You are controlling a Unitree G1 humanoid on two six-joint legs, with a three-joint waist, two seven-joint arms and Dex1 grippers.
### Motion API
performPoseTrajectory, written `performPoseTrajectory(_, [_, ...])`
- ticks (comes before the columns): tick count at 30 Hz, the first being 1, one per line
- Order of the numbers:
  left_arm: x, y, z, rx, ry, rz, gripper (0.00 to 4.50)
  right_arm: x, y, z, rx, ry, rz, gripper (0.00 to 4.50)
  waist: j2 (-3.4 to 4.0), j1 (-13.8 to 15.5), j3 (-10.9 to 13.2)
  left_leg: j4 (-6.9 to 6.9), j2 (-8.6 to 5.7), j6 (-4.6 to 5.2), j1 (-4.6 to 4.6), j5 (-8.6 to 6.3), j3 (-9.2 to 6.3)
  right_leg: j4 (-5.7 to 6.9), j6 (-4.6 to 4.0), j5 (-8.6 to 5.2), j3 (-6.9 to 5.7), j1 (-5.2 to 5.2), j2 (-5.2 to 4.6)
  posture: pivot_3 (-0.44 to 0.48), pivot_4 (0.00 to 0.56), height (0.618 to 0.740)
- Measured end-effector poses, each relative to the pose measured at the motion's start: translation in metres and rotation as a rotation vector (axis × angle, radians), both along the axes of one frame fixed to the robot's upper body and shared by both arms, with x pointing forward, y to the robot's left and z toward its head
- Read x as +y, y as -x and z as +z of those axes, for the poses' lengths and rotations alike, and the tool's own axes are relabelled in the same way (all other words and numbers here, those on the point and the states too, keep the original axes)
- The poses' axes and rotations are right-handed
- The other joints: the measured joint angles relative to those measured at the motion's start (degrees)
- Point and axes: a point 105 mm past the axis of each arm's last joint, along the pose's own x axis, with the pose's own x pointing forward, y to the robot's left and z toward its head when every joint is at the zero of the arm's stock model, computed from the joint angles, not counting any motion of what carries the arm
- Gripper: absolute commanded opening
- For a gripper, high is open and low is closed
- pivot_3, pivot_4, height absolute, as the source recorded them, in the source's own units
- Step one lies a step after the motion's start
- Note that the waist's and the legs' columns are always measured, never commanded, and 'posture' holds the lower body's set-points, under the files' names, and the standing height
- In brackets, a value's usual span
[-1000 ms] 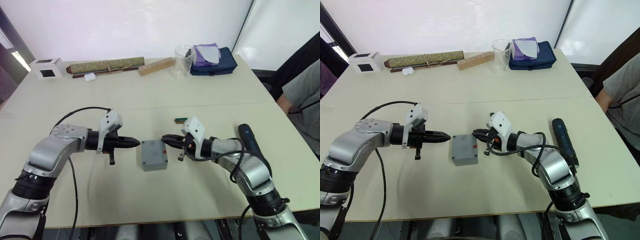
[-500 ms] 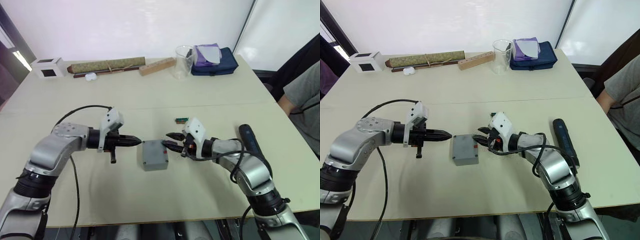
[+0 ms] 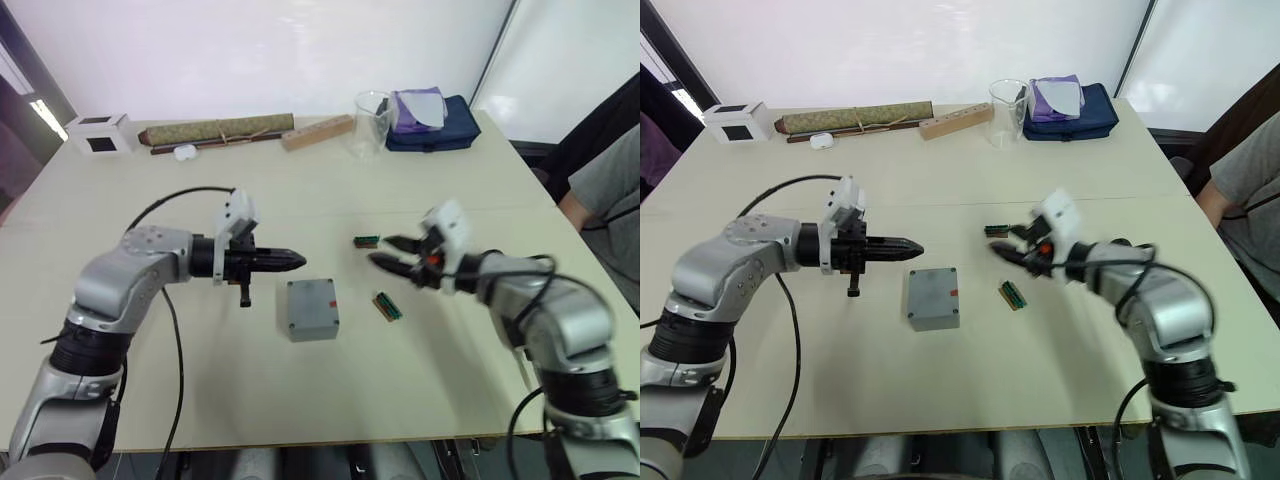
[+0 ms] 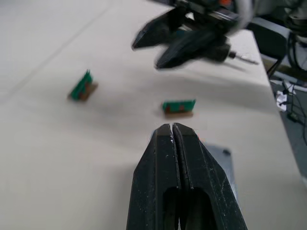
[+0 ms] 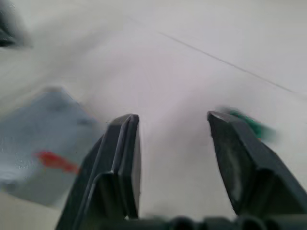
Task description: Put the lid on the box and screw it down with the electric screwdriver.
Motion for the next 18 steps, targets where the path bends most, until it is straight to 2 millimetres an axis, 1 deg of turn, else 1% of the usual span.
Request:
performPoseTrajectory(3, [-0.009, 0.004, 0.005, -0.015, 0.013, -0.048, 0.0, -0.034, 0.0, 0.002, 0.04, 0.138, -0.115, 3.85, 0.01, -0.07, 0.01, -0.08, 0.0, 0.0, 0.03, 0.0, 0.01, -0.02, -0.01, -0.01, 0.01, 0.0, 0.04, 0.0, 0.15, 0.74])
performPoseTrajectory(5, [-0.015, 0.008, 0.003, -0.015, 0.018, -0.087, 0.0, -0.053, 0.001, 0.001, 0.103, 0.188, -0.187, 4.45, 0.02, -0.48, 0.01, -0.09, 0.02, 0.01, 0.08, 0.0, 0.06, -0.01, -0.01, -0.01, 0.09, 0.0, 0.08, 0.0, 0.15, 0.74])
performPoseTrajectory(6, [-0.02, 0.01, 0.002, -0.024, 0.013, -0.119, 0.0, -0.063, 0.004, 0.0, 0.159, 0.213, -0.216, 4.45, 0.08, -0.41, 0.04, -0.07, 0.02, 0.01, 0.1, 0.0, 0.08, 0.0, -0.01, -0.01, 0.11, 0.0, 0.08, 0.0, 0.15, 0.74])
performPoseTrajectory(7, [-0.027, 0.014, 0.001, -0.036, 0.01, -0.168, 0.0, -0.078, 0.008, 0.0, 0.229, 0.244, -0.269, 4.45, 0.11, -0.28, 0.05, -0.09, 0.0, 0.01, 0.08, 0.0, 0.09, -0.01, -0.01, 0.0, 0.11, 0.0, 0.05, 0.0, 0.15, 0.74])
performPoseTrajectory(8, [-0.036, 0.019, -0.001, -0.049, 0.012, -0.228, 0.0, -0.102, 0.018, 0.002, 0.338, 0.292, -0.35, 4.45, 0.18, 0.01, 0.06, -0.06, -0.02, 0.01, 0.05, 0.0, 0.12, -0.02, -0.01, -0.01, 0.12, 0.0, 0.0, 0.0, 0.15, 0.74])
performPoseTrajectory(10, [-0.043, 0.023, -0.002, -0.047, 0.032, -0.274, 0.0, -0.125, 0.033, 0.009, 0.447, 0.323, -0.436, 4.45, 0.12, 0.11, 0.04, -0.05, 0.02, 0.01, 0.02, -0.01, 0.11, -0.12, -0.02, -0.01, 0.09, 0.0, 0.04, 0.0, 0.15, 0.74])
performPoseTrajectory(12, [-0.048, 0.025, -0.001, -0.047, 0.047, -0.3, 0.0, -0.13, 0.047, 0.004, 0.559, 0.323, -0.442, 4.45, 0.1, -0.07, 0.04, -0.06, 0.02, 0.03, 0.03, -0.01, 0.11, -0.13, -0.01, -0.01, 0.1, 0.0, 0.05, 0.0, 0.15, 0.74])
performPoseTrajectory(14, [-0.051, 0.027, -0.001, -0.061, 0.047, -0.326, 0.0, -0.127, 0.056, -0.009, 0.672, 0.301, -0.407, 4.45, 0.12, -0.58, 0.03, -0.08, 0.03, 0.05, 0.11, -0.02, 0.18, -0.13, 0.0, -0.01, 0.21, 0.0, 0.1, 0.0, 0.15, 0.74])
performPoseTrajectory(16, [-0.053, 0.029, -0.002, -0.076, 0.039, -0.345, 0.0, -0.125, 0.062, -0.019, 0.75, 0.278, -0.375, 4.45, 0.15, -0.7, 0.04, -0.09, 0.04, 0.05, 0.15, -0.03, 0.19, -0.1, 0.0, -0.01, 0.24, 0.0, 0.13, 0.0, 0.15, 0.74])
performPoseTrajectory(18, [-0.055, 0.03, -0.005, -0.078, 0.029, -0.353, 0.0, -0.128, 0.064, -0.024, 0.802, 0.258, -0.374, 4.45, 0.15, -0.55, 0.04, -0.08, 0.04, 0.05, 0.15, -0.03, 0.2, -0.1, 0.01, -0.01, 0.24, 0.0, 0.13, 0.0, 0.15, 0.74])
